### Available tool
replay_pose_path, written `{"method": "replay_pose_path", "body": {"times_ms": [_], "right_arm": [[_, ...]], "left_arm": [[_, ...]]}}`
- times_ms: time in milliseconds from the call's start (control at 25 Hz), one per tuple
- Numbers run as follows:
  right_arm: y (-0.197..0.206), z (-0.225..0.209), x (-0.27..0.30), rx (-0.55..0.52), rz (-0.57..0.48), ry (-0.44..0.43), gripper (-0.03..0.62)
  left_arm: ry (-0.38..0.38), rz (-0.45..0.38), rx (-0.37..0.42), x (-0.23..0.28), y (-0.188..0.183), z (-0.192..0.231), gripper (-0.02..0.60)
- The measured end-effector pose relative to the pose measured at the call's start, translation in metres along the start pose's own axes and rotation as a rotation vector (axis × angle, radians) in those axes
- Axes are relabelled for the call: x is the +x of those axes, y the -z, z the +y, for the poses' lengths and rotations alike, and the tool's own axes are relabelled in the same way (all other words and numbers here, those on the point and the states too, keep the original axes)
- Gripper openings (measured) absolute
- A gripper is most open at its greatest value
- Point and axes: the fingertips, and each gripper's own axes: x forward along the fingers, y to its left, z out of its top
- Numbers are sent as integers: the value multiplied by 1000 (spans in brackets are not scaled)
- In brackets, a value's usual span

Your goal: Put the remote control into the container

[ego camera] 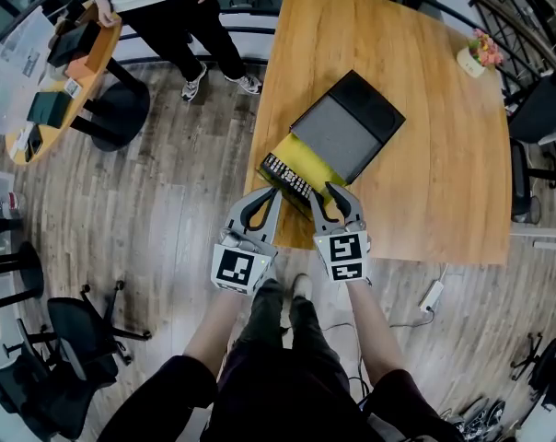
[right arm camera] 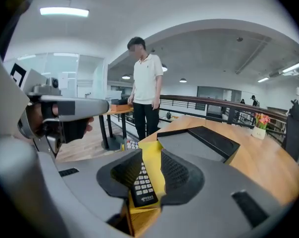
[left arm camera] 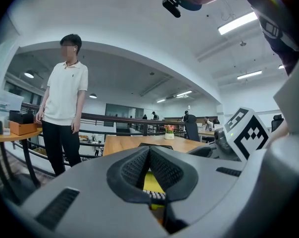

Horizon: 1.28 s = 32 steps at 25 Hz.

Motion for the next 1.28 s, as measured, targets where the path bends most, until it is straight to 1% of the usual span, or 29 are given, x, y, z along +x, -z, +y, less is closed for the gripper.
{"method": "replay_pose_path", "body": {"times_ms": [200,320,360,480,640,720,960,1160,1280], "right_arm": [[-24,-5,-49,208,-154,-47,122],[-45,-1,-80,274,-260,-75,44],[-51,0,-90,283,-292,-85,34],[-68,7,-121,288,-359,-99,20],[-88,19,-157,267,-408,-102,18],[-98,26,-169,252,-434,-104,18],[-121,38,-199,216,-506,-103,17],[-127,43,-215,186,-538,-89,17],[-131,42,-217,181,-548,-83,17]], "left_arm": [[-2,10,2,-17,-16,-16,11],[2,12,3,-27,-26,-29,11],[3,1,4,-30,-32,-34,11],[8,-35,20,-39,-55,-52,12],[9,-74,50,-58,-89,-75,12],[9,-92,65,-66,-100,-82,12],[14,-117,97,-90,-115,-97,11],[24,-124,121,-100,-121,-109,12],[22,-125,126,-101,-123,-108,11]]}}
